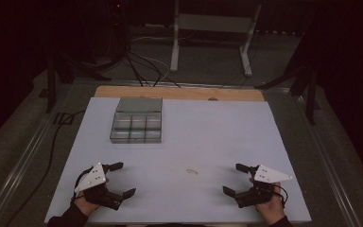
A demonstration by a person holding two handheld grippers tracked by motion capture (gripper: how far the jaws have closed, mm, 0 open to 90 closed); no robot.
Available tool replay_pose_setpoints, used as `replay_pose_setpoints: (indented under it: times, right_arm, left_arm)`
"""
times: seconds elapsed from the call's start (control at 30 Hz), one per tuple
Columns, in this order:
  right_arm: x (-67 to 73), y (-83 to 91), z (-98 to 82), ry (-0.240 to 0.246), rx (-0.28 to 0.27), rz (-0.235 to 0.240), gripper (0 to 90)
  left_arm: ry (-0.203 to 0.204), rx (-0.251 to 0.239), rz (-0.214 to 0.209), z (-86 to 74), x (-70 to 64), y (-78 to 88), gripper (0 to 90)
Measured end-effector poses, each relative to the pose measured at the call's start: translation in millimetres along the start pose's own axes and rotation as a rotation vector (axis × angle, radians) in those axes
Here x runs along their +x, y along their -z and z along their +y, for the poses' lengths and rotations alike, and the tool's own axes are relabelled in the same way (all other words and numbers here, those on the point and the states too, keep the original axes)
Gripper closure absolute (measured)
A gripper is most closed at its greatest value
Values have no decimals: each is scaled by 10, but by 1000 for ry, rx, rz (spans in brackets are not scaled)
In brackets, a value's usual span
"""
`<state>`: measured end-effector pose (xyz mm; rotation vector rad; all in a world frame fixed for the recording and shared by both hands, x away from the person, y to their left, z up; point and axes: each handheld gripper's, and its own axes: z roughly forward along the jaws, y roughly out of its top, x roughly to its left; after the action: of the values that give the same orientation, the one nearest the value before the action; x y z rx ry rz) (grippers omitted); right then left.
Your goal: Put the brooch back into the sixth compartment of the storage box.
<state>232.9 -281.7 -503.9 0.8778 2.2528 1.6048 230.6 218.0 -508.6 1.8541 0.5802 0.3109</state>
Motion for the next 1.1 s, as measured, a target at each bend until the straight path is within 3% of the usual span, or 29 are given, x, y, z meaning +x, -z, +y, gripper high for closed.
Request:
replay_pose_setpoints:
  times: [0.47, 1.1]
  right_arm:
    - [8, 27, 87, -22, -27, 6, 0]
    - [-41, 60, 259, -22, -41, 23, 0]
  left_arm:
    - [24, -9, -23, 1, 10, 5, 12]
    - [22, -11, -18, 1, 8, 0, 12]
